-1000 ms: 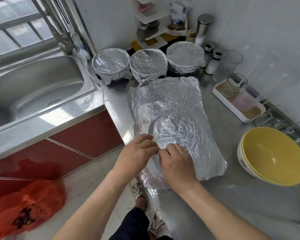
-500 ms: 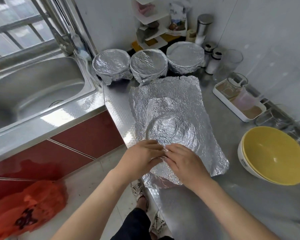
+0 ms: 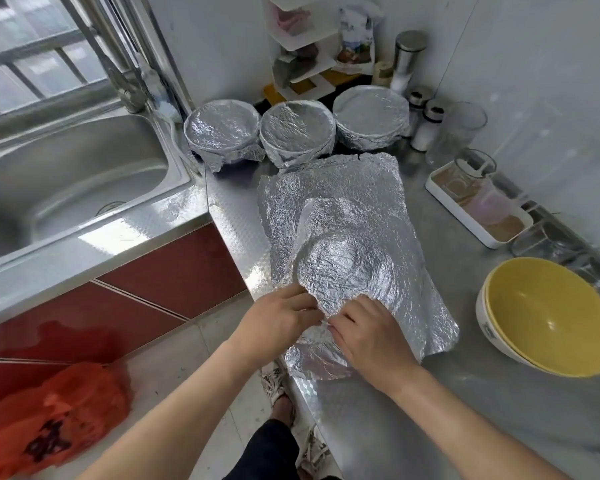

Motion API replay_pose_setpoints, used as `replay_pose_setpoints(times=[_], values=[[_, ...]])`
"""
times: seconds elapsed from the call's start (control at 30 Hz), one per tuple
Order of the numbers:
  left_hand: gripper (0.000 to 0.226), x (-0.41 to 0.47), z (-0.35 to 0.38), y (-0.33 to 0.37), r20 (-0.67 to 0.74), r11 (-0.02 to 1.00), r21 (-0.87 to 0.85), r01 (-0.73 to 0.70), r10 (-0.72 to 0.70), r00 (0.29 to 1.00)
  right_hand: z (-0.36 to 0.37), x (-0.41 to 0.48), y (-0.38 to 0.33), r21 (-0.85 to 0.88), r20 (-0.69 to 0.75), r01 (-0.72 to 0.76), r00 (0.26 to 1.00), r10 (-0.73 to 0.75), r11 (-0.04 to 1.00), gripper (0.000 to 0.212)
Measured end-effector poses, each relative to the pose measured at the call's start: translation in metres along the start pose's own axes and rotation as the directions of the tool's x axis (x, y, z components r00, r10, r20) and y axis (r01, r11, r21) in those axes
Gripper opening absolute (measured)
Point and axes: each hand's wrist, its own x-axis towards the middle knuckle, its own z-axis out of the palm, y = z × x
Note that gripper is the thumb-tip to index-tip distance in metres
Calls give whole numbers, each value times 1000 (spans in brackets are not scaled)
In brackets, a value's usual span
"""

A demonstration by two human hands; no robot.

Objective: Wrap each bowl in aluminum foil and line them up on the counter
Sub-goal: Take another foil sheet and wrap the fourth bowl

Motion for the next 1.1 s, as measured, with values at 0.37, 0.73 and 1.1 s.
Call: replay_pose_setpoints(times=[0.37, 0.73, 1.1], values=[[15, 0, -10, -7, -230, 999, 29, 16, -9, 973, -5, 24, -25, 5, -114, -102, 988, 102, 995, 22], [26, -9, -10, 13, -31, 971, -142, 194, -201, 979, -11, 10, -23, 305, 22, -244, 968, 249, 921, 31], [23, -5, 8, 19, -74, 991, -96, 95, -102, 992, -12, -7, 4, 62, 99, -59, 994, 53, 996, 11]])
